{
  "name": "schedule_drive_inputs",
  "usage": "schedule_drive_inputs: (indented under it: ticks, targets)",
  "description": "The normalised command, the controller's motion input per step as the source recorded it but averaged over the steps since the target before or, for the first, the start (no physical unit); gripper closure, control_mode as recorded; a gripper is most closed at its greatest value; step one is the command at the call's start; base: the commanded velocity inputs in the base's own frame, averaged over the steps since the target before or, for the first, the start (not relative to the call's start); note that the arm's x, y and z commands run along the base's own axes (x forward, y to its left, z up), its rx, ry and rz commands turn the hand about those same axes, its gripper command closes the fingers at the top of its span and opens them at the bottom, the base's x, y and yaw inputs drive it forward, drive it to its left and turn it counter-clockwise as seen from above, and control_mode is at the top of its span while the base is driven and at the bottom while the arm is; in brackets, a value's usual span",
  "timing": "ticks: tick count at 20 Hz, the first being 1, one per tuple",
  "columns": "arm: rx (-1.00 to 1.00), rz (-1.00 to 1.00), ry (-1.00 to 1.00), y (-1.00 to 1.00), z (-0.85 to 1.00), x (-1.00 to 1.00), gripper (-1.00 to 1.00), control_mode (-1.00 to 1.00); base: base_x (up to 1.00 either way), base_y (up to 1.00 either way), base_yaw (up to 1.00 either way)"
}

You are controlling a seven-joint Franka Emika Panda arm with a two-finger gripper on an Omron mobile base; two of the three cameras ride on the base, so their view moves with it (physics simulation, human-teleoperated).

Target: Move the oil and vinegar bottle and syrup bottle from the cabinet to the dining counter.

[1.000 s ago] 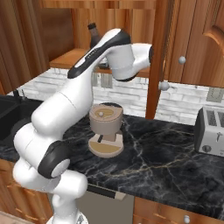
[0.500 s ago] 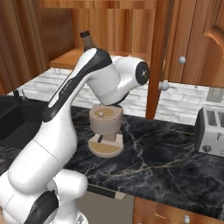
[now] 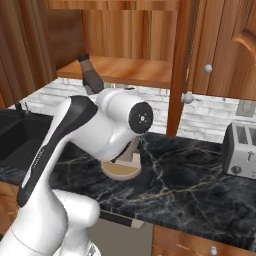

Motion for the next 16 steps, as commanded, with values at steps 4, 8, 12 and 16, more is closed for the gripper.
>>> schedule_drive_inputs:
  ticks: [4,8,12,16]
  targets:
    - [-0.06,0.00,0.07,0.21,-0.40,-0.77,1.00,-1.00,0.00,0.00,0.00]
    - [-0.10,0.00,0.21,0.15,-0.41,-0.58,1.00,-1.00,0.00,0.00,0.00]
    - [-0.08,0.00,0.24,0.22,-0.42,-0.36,1.00,-1.00,0.00,0.00,0.00]
    - [-0.01,0.04,0.15,0.17,-0.31,-0.21,1.00,-1.00,0.00,0.00,0.00]
